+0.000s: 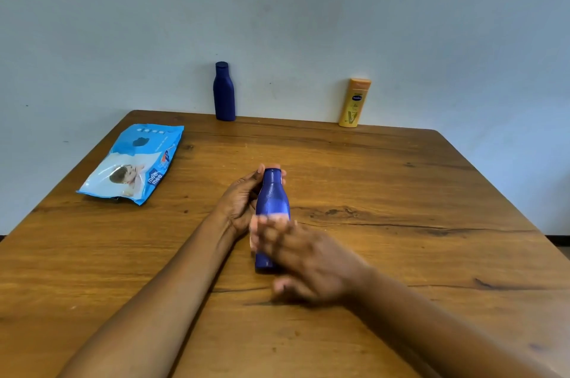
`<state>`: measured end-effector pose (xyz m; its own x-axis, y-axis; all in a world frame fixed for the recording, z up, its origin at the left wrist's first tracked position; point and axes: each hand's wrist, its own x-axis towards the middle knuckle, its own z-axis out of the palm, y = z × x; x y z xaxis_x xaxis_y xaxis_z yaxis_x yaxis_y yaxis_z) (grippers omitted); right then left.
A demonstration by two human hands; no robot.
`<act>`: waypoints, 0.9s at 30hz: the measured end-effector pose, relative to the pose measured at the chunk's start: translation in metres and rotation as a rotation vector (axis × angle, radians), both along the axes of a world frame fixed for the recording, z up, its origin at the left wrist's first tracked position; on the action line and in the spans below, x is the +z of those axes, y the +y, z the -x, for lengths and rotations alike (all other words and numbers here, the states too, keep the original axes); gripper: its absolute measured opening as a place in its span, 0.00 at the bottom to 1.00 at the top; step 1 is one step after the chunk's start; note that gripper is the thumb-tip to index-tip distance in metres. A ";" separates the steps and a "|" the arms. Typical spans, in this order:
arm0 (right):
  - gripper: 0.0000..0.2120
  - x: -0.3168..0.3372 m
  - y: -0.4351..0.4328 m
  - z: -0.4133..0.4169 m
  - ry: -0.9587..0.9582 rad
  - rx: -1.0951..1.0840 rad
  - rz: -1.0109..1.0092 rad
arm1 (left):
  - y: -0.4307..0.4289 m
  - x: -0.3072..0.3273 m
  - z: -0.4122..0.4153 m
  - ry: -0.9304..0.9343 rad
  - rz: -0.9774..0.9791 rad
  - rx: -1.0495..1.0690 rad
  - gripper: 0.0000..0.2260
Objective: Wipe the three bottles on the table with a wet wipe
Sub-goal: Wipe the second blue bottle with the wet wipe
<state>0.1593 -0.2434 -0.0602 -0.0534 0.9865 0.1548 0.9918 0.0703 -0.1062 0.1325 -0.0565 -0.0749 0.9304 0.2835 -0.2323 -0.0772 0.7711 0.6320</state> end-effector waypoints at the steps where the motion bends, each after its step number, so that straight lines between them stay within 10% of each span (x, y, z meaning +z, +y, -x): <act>1: 0.34 -0.006 -0.010 0.005 -0.017 0.075 0.023 | -0.001 0.000 0.000 0.000 0.017 0.015 0.17; 27: 0.31 -0.014 -0.020 -0.016 0.000 0.156 -0.025 | -0.001 0.000 -0.003 -0.022 -0.001 0.012 0.16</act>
<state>0.1748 -0.2639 -0.0738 -0.2059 0.9620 0.1792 0.9686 0.2264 -0.1026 0.1354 -0.0575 -0.0753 0.9319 0.2948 -0.2114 -0.1003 0.7694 0.6309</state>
